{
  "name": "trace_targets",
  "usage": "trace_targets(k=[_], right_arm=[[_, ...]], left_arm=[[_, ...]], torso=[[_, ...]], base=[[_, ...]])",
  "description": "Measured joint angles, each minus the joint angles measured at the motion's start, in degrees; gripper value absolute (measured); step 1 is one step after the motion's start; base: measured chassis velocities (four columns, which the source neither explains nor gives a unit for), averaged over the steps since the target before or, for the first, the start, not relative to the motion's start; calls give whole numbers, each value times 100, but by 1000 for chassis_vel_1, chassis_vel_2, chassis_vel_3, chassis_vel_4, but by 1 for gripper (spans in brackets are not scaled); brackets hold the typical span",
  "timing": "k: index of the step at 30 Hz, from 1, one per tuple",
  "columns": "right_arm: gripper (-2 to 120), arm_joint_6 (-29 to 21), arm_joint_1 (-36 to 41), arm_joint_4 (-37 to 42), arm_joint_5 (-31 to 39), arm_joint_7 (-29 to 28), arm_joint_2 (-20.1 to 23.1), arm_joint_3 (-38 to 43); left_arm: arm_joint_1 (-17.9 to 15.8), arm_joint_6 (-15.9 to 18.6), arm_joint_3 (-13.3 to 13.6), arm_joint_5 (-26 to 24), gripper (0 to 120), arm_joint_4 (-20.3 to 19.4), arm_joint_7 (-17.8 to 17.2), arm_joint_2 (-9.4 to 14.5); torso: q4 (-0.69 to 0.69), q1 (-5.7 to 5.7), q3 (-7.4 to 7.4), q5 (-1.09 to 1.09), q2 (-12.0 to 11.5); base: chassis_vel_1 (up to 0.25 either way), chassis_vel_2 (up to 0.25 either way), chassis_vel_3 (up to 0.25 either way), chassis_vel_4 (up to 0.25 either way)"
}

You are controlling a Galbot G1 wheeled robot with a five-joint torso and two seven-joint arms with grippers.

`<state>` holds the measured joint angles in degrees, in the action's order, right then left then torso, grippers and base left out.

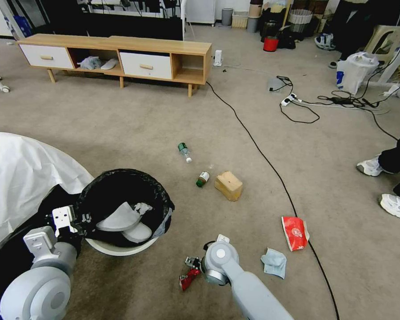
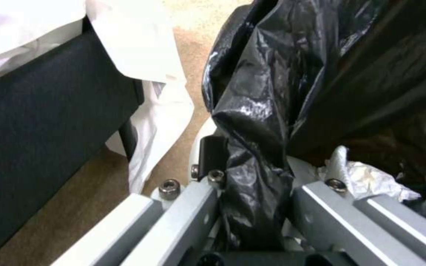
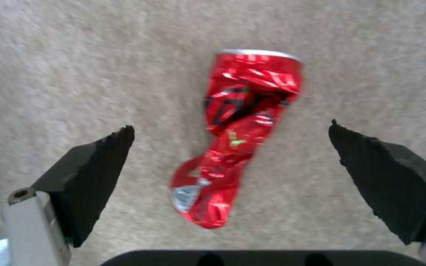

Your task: Pick up the trash bin and place the garbage on the floor into it.

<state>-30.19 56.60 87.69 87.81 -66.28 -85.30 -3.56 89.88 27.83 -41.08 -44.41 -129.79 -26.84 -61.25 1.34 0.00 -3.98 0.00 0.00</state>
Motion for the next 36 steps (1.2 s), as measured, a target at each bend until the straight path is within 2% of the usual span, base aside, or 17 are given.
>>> trace_targets(k=[3,8,22,24,25,28,31,33,34,36], right_arm=[[100,72,-36,-95,-64,8,-214,99],[100,131,-67,-176,-122,61,-310,137],[99,151,-51,-306,-330,163,-341,233],[90,152,-57,-306,-335,183,-328,231],[90,152,-57,-306,-335,183,-328,231],[76,152,-78,-307,-335,214,-331,214],[70,152,-80,-310,-335,224,-333,207],[59,142,-80,-331,-337,265,-334,198],[59,142,-80,-331,-337,265,-334,198],[47,134,-62,-374,-382,314,-338,199]], left_arm=[[-44,-1,45,-2,1,34,3,20],[-41,-5,47,-8,1,60,12,35],[-72,-41,98,-8,1,120,36,34],[-77,-43,126,3,1,122,37,18],[-77,-43,126,3,1,122,37,18],[-72,-46,129,13,1,125,37,11],[-71,-46,128,14,1,125,37,11],[-69,-47,126,16,1,125,37,5],[-69,-47,126,16,1,125,37,5],[-54,-50,127,31,1,126,36,-11]], torso=[[0,0,0,0,0],[0,0,0,0,1],[0,0,0,0,1],[0,0,0,0,1],[0,0,0,0,1],[0,0,0,0,1],[0,0,0,0,1],[0,0,0,0,1],[0,0,0,0,1],[0,0,0,0,1]], base=[[0,0,0,0],[0,0,0,0],[0,0,0,0],[0,0,0,0],[0,0,0,0],[0,0,0,0],[0,0,0,0],[0,0,0,0],[0,0,0,0],[0,0,0,0]])
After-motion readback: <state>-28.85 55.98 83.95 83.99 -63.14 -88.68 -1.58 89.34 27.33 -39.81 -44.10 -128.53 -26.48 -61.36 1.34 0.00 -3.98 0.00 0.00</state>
